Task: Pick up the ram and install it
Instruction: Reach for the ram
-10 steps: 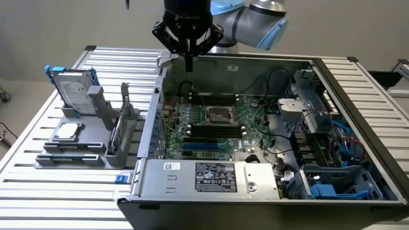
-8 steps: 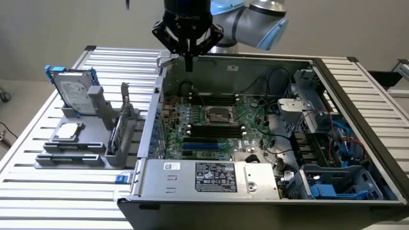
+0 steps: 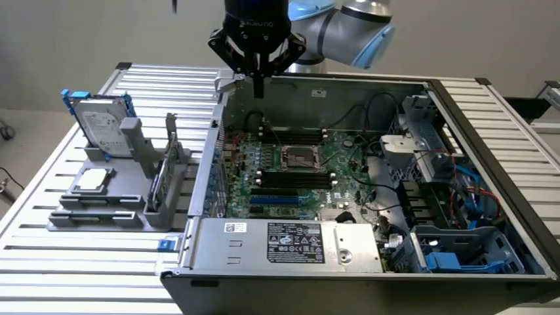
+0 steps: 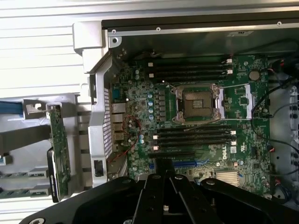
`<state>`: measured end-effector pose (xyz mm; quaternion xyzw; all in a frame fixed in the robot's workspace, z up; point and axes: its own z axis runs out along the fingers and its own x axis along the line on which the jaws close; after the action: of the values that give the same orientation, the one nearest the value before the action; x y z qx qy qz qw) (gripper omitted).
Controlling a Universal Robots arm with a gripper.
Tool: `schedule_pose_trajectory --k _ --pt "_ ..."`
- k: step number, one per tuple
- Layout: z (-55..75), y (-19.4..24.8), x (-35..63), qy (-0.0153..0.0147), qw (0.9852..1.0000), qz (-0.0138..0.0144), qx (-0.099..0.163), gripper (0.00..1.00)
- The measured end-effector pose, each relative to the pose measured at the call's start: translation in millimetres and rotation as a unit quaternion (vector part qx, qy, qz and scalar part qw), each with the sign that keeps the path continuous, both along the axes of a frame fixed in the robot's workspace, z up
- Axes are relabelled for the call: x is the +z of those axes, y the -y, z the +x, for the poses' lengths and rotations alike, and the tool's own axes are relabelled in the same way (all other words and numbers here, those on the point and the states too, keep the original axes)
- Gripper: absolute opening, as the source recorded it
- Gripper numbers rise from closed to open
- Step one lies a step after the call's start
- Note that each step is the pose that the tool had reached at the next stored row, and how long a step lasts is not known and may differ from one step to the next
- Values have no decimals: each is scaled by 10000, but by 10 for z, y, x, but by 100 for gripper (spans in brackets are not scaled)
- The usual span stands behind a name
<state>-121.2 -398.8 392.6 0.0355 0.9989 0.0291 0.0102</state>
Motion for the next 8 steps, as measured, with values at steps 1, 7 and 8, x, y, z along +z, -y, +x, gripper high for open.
schedule_pose_trajectory --k 1,7,8 --pt "-9 1 0 -1 10000 2 0 11" --pt "-274 0 0 0 10000 2 1 11" --pt "-319 0 0 0 10000 3 0 11"
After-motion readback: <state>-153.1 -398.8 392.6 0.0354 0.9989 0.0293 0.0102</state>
